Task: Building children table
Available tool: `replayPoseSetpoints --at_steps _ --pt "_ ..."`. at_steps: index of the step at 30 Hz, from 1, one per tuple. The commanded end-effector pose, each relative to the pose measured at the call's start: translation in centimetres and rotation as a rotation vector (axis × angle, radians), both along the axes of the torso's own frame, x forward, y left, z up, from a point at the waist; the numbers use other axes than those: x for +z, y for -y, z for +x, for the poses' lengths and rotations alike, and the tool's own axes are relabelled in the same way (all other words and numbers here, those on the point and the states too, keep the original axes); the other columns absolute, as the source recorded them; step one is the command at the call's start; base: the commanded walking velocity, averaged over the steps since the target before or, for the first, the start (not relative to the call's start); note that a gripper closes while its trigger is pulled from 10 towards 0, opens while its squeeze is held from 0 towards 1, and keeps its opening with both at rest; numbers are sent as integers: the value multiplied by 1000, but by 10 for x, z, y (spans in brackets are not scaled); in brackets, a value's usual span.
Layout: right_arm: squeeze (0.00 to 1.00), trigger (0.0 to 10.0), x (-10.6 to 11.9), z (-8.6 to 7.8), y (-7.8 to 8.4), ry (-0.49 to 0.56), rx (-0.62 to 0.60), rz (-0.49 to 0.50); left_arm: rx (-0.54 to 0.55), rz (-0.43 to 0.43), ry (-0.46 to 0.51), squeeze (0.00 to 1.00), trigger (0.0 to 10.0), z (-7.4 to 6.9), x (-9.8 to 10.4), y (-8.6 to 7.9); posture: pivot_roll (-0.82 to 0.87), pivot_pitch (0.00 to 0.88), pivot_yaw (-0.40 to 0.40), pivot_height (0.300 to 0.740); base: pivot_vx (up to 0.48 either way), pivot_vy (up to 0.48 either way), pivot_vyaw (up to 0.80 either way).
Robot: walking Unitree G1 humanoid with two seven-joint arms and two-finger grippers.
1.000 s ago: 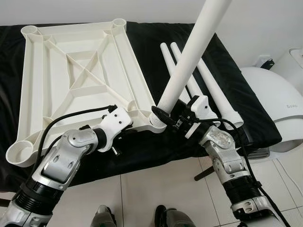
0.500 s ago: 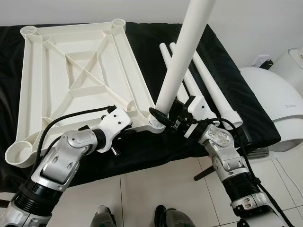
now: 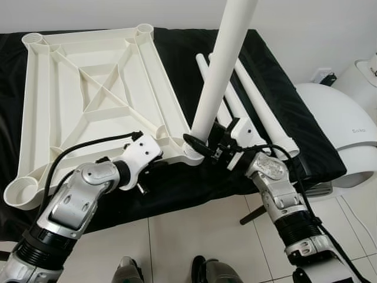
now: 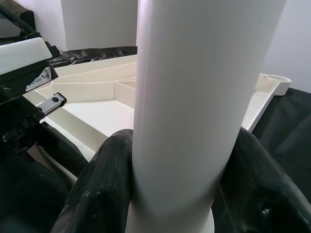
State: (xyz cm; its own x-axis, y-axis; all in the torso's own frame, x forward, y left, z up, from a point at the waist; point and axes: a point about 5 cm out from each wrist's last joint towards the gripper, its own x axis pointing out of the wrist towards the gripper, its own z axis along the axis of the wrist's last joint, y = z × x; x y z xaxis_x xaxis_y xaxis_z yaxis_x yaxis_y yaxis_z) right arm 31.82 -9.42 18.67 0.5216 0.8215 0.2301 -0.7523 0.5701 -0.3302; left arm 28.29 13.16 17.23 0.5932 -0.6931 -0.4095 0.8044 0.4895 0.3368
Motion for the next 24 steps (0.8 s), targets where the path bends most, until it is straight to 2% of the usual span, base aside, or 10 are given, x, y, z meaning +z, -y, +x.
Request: replayPoseSetpoints --at_steps 1,5,6,7,11,12,24 --pt "0 10000 -19 2 5 -91 -26 -31 -23 -1 -17 0 10000 -6 -2 3 84 186 -89 740 0 0 0" --pt "0 10000 -17 3 6 -90 -31 -23 -21 -2 -16 0 10000 -6 -2 3 83 187 -88 740 0 0 0" --pt "361 10000 -18 4 6 -104 -23 -15 -21 -2 -16 0 10000 -6 -2 2 83 187 -88 740 0 0 0" --pt "1000 10000 -18 4 6 -99 -30 -12 -20 -3 -16 0 10000 -6 -2 2 83 187 -88 740 0 0 0" --pt "1000 10000 -16 6 7 -80 -52 -9 -21 -3 -16 0 10000 -6 -2 2 83 187 -88 740 0 0 0" --pt "0 10000 -16 7 7 -78 -55 -12 -19 -3 -17 0 10000 -6 -2 2 85 188 -88 740 0 0 0" --pt "0 10000 -13 8 7 -74 -53 10 -14 -4 -17 0 10000 -6 -1 1 89 189 -88 740 0 0 0"
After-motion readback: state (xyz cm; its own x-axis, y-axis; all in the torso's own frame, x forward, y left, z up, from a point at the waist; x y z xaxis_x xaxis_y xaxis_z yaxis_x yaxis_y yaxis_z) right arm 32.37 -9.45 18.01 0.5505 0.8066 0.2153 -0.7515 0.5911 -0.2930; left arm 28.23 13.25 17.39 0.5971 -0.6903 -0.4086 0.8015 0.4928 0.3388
